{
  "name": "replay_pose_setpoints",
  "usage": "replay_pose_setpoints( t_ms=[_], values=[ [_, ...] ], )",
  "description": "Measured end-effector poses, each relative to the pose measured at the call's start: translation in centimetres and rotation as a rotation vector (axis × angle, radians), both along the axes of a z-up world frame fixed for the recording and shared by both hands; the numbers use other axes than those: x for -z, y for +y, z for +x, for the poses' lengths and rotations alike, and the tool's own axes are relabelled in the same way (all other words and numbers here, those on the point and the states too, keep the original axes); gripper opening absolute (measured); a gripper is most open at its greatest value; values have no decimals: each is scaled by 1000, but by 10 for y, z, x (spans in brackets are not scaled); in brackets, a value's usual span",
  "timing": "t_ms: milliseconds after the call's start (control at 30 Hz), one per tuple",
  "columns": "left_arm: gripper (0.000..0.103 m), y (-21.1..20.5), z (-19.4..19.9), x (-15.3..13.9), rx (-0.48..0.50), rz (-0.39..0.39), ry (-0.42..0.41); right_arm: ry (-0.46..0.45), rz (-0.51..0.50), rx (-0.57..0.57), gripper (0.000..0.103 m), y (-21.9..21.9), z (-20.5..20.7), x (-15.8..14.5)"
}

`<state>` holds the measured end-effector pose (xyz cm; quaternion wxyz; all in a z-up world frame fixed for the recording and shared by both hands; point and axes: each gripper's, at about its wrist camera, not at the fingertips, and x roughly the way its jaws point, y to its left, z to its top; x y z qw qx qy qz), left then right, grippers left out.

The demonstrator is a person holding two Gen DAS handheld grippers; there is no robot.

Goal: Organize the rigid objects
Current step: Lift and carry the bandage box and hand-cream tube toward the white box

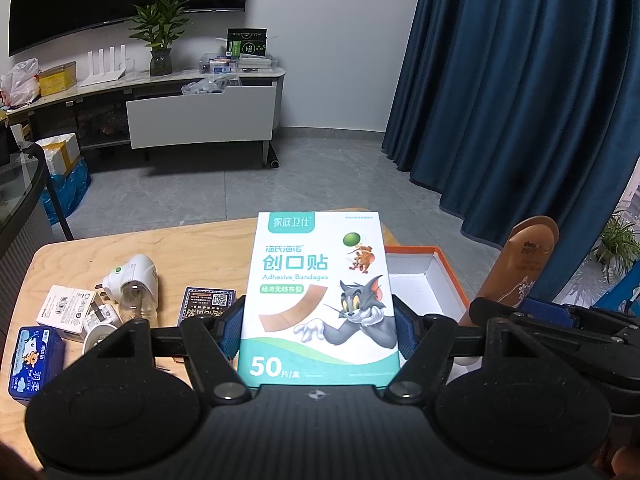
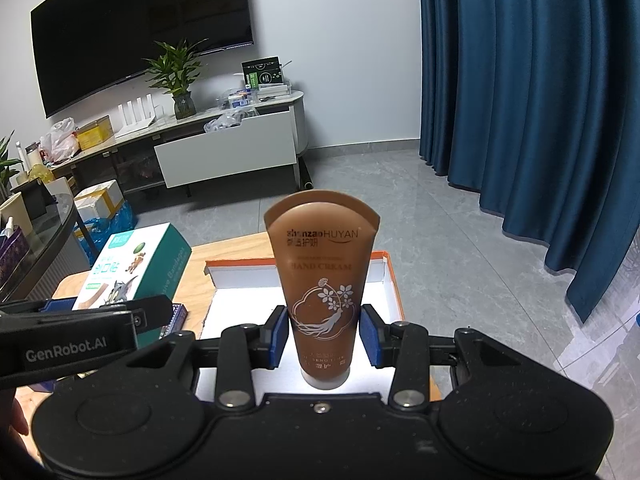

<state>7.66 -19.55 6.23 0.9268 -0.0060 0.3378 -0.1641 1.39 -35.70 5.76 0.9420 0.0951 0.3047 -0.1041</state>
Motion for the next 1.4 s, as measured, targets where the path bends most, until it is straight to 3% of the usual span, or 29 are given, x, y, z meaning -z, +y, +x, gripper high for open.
replay_pose_setpoints(
  t_ms=[1400],
  values=[
    [72, -1, 7, 6, -2, 5, 22, 34, -5, -1, 47, -3, -2, 8]
  ],
)
